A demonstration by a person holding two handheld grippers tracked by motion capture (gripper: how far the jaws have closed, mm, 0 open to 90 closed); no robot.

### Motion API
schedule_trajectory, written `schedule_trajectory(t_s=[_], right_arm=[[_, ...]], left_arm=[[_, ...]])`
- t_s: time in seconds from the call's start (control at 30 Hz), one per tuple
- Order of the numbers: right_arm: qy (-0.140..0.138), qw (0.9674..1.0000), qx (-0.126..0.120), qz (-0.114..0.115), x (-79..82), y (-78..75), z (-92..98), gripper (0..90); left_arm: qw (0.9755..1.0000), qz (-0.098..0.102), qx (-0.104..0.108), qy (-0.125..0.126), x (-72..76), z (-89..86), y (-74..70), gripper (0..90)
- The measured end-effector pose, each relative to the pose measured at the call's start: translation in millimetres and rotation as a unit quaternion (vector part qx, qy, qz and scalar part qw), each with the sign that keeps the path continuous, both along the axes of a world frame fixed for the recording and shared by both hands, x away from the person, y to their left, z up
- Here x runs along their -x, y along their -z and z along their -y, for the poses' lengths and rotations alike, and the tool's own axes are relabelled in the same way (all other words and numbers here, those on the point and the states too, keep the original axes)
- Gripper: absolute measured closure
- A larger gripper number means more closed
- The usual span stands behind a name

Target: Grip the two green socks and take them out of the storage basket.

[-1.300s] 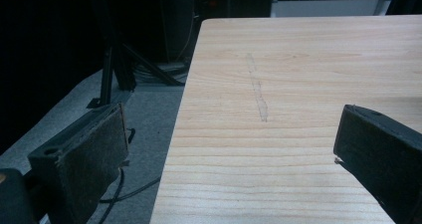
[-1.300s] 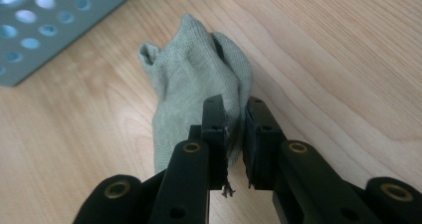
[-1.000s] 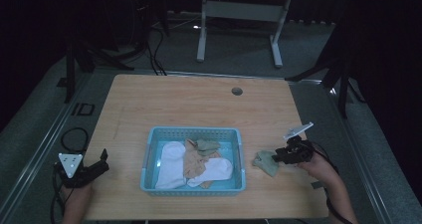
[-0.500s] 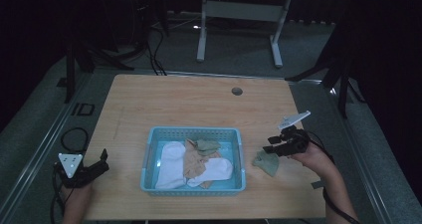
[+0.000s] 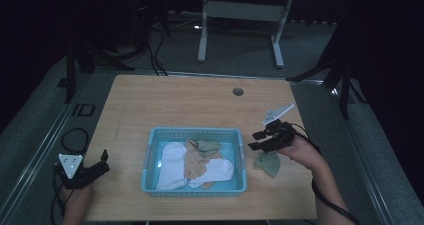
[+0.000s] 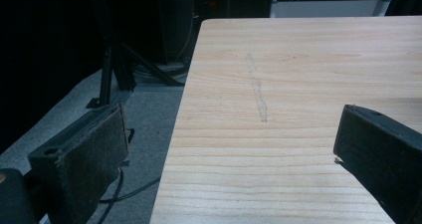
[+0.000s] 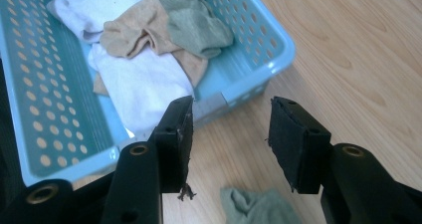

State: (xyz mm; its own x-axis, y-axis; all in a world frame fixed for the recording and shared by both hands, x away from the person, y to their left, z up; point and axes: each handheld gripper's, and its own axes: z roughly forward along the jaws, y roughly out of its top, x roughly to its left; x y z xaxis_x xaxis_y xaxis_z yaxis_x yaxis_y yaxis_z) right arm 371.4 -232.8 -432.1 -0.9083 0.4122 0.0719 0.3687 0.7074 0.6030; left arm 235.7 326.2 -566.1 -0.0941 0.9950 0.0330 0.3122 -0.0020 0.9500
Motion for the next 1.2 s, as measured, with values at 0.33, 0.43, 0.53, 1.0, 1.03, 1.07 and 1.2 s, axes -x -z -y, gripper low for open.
schedule_trajectory(t_s=[0.33, 0.43, 0.53, 1.0, 1.03, 1.07, 1.2], right_arm=[[-0.025, 0.9997, 0.007, 0.0, -2.3, 2.9, -30.2, 52.0], [-0.033, 0.9994, 0.008, 0.002, -3.0, 4.4, -39.5, 52.0], [-0.041, 0.9991, 0.012, 0.001, -3.8, 5.9, -48.5, 51.5], [-0.071, 0.9968, 0.037, -0.007, -5.7, 20.2, -84.8, 46.8], [-0.069, 0.9968, 0.039, -0.006, -6.8, 22.9, -89.7, 46.7], [-0.071, 0.9967, 0.041, 0.0, -7.2, 24.2, -91.9, 46.7], [-0.074, 0.9964, 0.041, 0.006, -8.6, 28.7, -100.4, 46.7]], left_arm=[[1.0, 0.001, 0.0, 0.001, 0.2, -0.1, 0.0, 0.4], [1.0, 0.0, 0.001, 0.001, 0.1, -0.2, 0.0, 0.4], [1.0, 0.0, 0.001, 0.001, 0.0, -0.2, 0.0, 0.4], [1.0, 0.0, 0.001, 0.002, 0.2, -0.2, 0.0, 0.4], [1.0, 0.0, 0.0, 0.002, 0.2, -0.2, 0.0, 0.4], [1.0, 0.001, 0.0, 0.002, 0.3, -0.2, 0.0, 0.4], [1.0, 0.001, 0.001, 0.003, 0.2, -0.3, 0.0, 0.4]])
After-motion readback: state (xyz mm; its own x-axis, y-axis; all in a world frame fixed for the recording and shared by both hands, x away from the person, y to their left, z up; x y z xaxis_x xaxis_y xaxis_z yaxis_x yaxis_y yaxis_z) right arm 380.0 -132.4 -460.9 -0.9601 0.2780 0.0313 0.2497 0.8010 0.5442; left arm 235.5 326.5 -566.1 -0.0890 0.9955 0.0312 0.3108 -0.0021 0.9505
